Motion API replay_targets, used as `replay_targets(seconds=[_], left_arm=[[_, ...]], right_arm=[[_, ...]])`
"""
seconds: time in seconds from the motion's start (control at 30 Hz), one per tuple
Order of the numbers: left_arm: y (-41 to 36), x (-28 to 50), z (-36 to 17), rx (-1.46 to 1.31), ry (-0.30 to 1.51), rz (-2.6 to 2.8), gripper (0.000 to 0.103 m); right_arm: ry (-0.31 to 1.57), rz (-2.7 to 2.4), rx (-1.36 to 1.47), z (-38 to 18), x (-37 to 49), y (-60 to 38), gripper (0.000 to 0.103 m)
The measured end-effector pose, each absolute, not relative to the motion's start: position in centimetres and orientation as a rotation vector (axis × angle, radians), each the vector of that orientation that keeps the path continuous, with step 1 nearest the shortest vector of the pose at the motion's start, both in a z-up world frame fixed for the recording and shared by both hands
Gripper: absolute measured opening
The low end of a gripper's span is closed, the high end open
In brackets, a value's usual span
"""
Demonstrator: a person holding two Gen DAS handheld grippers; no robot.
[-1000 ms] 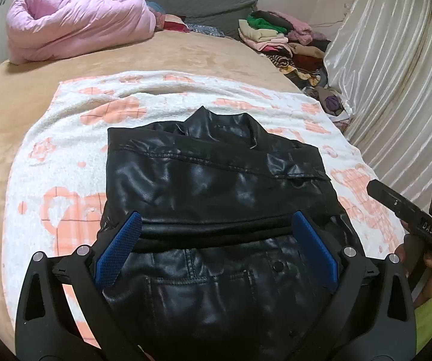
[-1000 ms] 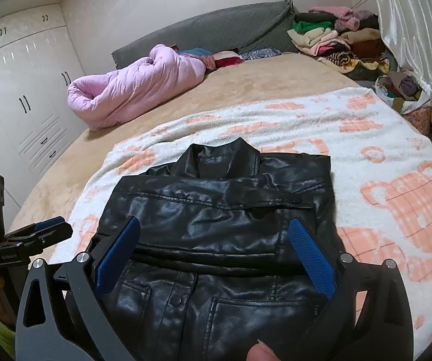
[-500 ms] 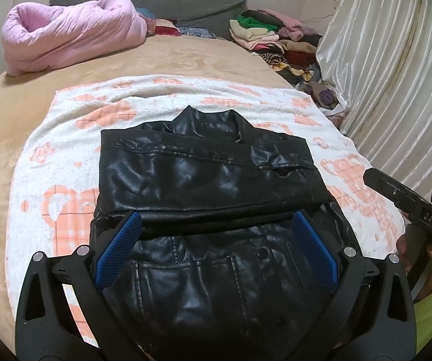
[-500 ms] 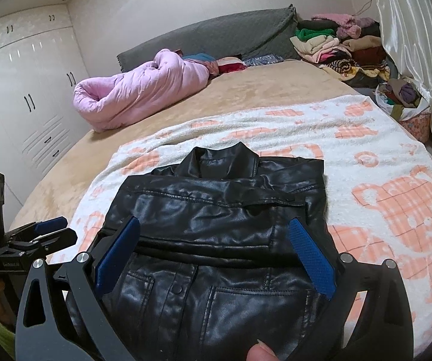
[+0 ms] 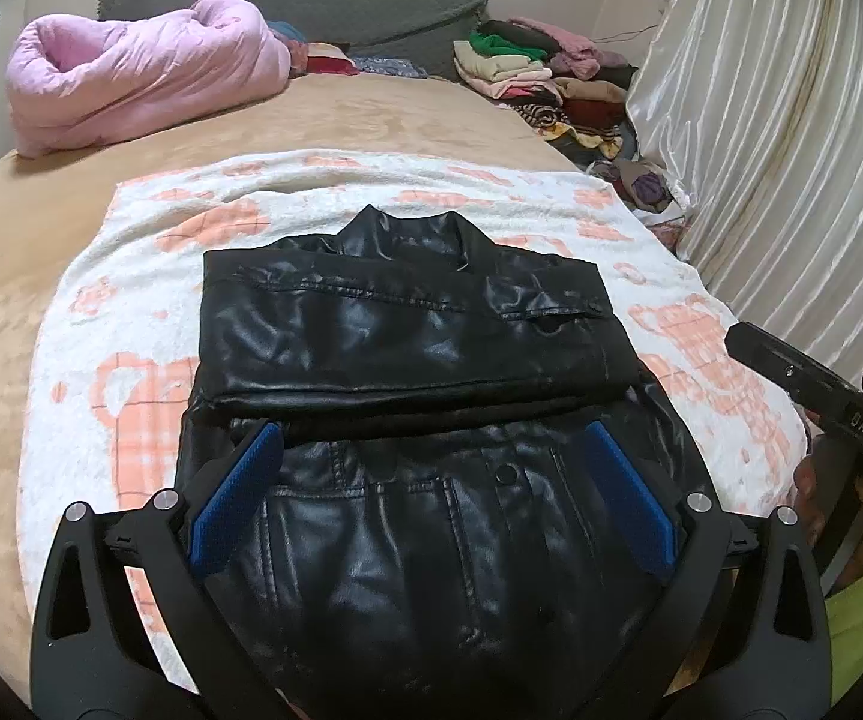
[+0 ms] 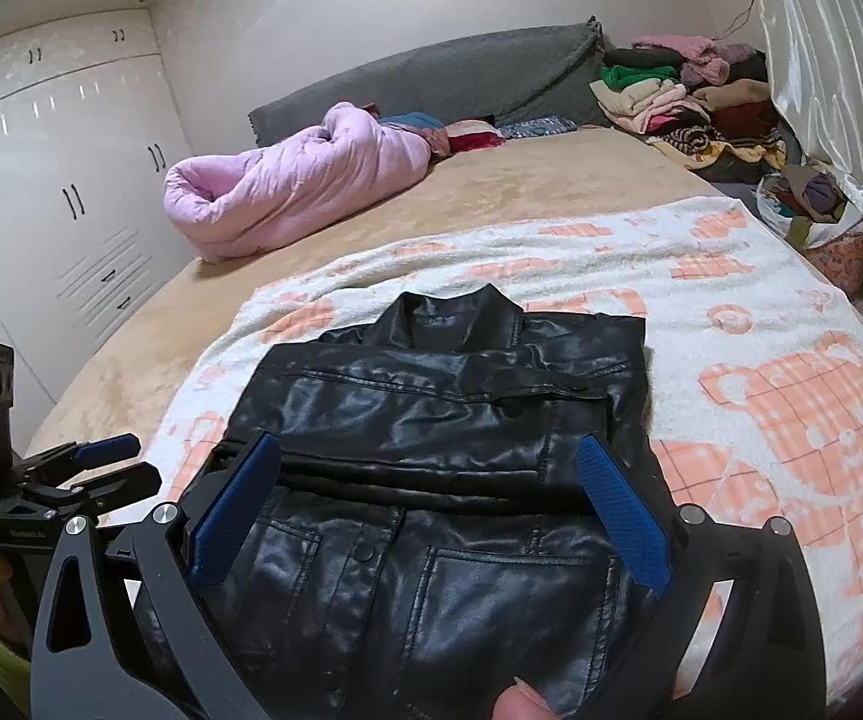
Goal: Fold large clothes
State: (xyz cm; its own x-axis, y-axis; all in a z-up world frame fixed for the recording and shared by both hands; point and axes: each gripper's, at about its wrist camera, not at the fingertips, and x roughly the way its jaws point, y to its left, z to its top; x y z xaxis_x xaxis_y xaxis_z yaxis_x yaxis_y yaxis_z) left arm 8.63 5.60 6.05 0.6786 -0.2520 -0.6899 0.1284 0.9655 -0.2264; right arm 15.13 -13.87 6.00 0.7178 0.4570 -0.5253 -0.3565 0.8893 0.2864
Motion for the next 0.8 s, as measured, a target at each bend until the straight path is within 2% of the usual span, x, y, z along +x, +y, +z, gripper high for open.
replay_targets(seconds=[0.8], left_arm=[[8.6, 4.2, 3.5, -0.182, 0.845, -0.096, 0.094]], right_arm=[[0.662, 0.494, 0.122, 4.1, 11.7, -14.2, 0.099]])
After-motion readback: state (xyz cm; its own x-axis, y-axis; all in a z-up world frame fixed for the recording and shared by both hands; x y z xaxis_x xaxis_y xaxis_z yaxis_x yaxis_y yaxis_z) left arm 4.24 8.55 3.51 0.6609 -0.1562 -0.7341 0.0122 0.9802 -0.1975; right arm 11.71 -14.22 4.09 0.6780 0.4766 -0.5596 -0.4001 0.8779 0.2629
